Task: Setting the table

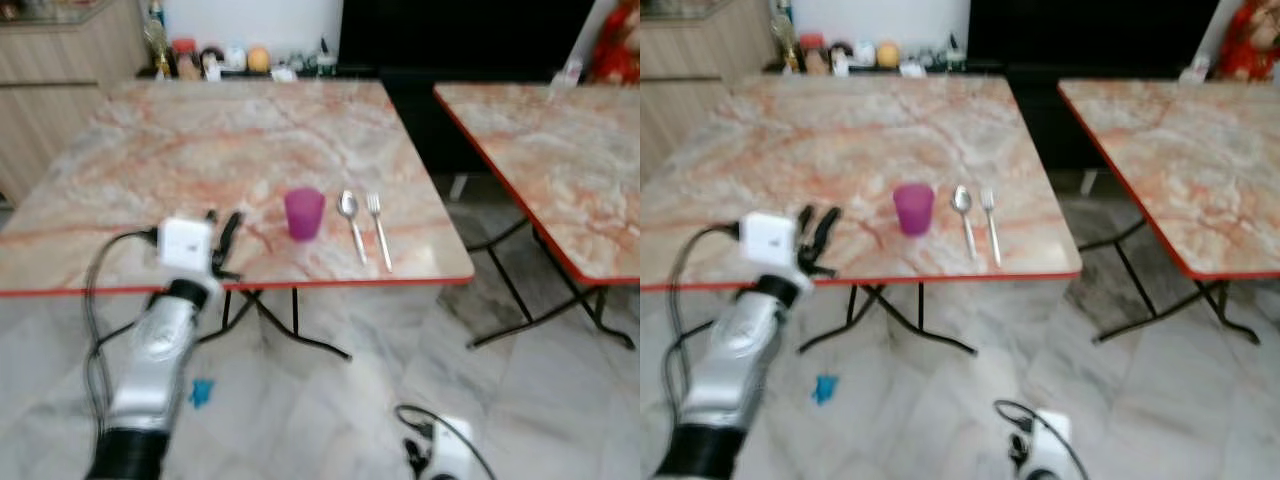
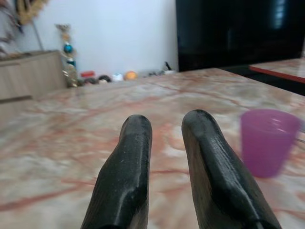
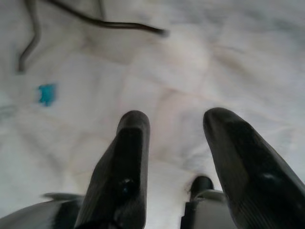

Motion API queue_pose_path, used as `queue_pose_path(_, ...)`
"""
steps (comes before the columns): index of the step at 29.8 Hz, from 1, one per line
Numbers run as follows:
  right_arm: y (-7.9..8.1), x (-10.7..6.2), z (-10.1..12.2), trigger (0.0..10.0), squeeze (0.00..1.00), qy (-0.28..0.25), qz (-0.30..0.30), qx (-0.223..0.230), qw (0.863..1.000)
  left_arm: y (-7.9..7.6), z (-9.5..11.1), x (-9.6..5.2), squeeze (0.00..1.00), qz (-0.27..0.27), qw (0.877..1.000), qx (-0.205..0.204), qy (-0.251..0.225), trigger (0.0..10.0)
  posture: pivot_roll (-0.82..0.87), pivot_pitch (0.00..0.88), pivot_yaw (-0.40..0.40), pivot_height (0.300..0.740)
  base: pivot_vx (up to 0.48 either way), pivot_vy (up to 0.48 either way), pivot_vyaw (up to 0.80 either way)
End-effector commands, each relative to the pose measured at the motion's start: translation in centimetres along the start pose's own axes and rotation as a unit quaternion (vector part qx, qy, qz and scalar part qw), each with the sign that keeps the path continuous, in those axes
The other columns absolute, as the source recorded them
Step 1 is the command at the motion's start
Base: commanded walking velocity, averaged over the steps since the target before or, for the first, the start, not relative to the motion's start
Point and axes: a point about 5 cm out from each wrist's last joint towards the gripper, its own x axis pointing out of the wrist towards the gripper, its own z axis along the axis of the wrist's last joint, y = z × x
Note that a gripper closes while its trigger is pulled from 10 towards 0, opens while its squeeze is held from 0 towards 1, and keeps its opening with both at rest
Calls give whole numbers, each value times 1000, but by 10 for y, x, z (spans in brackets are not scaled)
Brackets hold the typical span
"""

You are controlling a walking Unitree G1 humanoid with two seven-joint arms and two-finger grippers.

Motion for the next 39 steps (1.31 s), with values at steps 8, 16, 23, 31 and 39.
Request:
queue_pose_path(8,-14,-2,-3,10000,0,6,-18,-9,1000,-13,8,3,0,-22,1000,-4,-16,10000,183,0,-22,740,0,119,0)
queue_pose_path(16,-13,-2,-3,10000,0,7,-16,-12,1000,-16,9,3,0,-31,999,-11,-17,10000,184,0,-21,740,0,0,0)
queue_pose_path(23,-13,-2,-3,10000,0,9,-12,-20,1000,-18,11,4,0,-37,999,-12,-18,10000,185,0,-22,740,0,0,0)
queue_pose_path(31,-12,-2,-5,10000,0,12,-12,-23,1000,-18,7,2,0,-37,999,-13,-11,10000,184,0,-23,740,0,0,0)
queue_pose_path(39,-12,-2,-4,10000,0,13,-12,-19,1000,-23,8,1,0,-49,999,-9,-11,10000,185,0,-22,740,0,0,-198)
